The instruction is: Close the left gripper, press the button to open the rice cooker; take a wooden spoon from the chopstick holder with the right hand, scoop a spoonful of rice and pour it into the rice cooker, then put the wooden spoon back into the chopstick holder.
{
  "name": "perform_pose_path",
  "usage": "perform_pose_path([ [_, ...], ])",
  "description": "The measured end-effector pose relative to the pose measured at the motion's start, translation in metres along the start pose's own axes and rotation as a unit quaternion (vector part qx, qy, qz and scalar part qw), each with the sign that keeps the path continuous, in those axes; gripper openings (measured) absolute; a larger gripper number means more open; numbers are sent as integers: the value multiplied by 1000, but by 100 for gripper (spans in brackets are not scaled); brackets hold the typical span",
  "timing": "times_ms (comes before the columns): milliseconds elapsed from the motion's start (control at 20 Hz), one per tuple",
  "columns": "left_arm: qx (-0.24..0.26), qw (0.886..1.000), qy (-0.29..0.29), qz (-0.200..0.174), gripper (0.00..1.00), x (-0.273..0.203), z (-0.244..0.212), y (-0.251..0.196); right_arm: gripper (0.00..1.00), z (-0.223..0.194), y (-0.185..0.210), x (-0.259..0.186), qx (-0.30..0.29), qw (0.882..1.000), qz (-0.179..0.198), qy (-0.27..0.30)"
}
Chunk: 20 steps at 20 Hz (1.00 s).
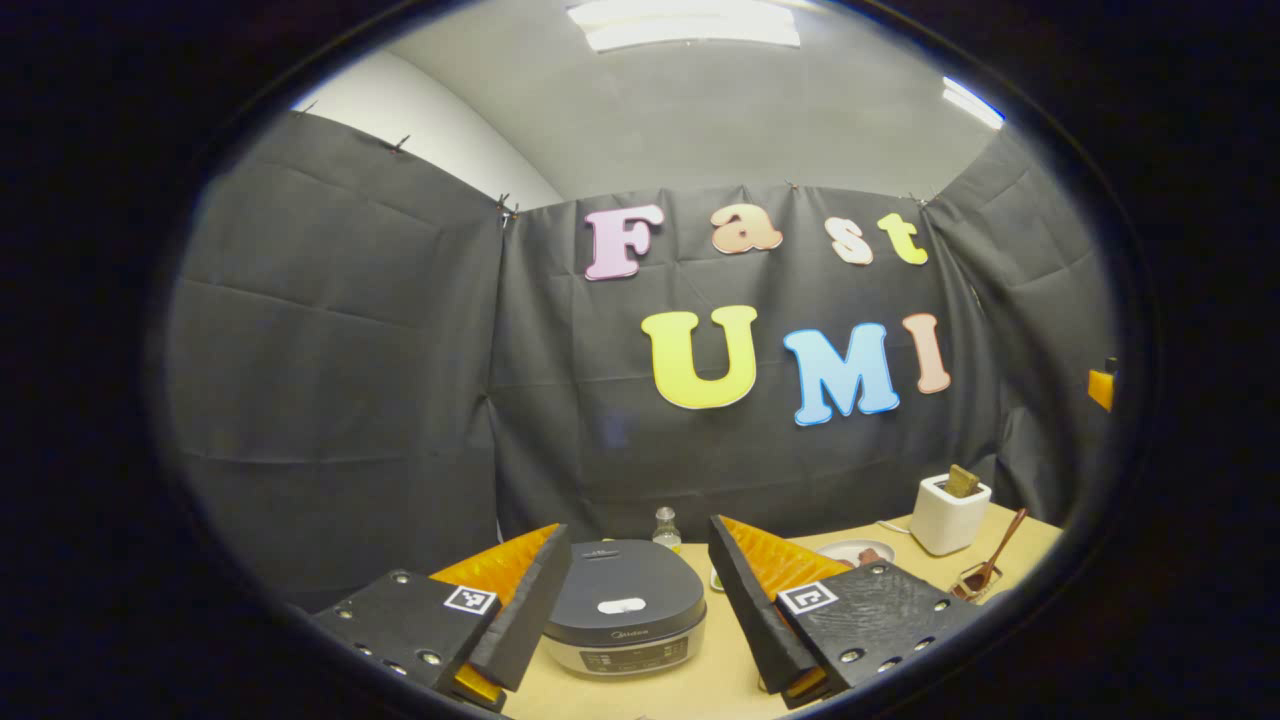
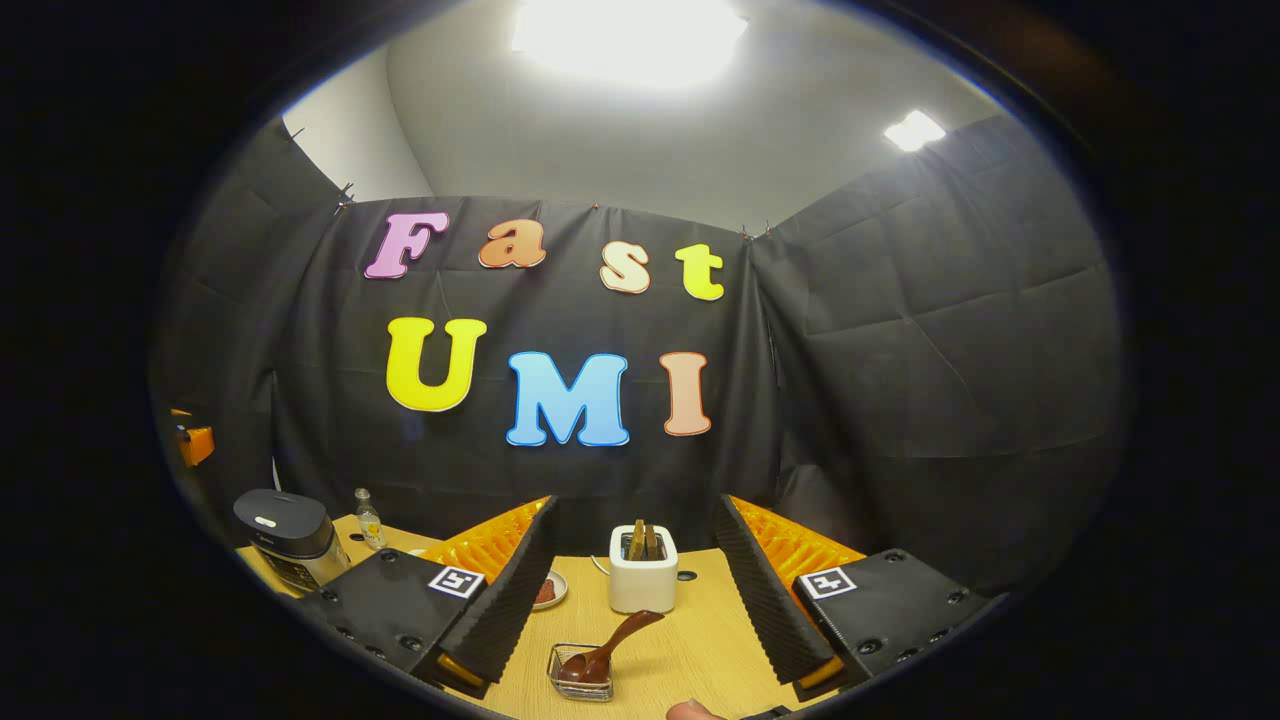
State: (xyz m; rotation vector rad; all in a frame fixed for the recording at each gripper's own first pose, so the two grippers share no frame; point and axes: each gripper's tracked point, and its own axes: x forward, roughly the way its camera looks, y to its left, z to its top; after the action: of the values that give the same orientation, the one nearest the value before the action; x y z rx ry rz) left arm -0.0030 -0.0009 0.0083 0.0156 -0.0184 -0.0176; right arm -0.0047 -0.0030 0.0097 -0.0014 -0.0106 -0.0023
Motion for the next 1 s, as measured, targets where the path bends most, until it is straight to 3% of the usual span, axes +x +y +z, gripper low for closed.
perform_pose_path([
  [1000,0,1000,-6,-15,84,0,18,-11,99,0,-18,-8,-2,1000,14,2],
])
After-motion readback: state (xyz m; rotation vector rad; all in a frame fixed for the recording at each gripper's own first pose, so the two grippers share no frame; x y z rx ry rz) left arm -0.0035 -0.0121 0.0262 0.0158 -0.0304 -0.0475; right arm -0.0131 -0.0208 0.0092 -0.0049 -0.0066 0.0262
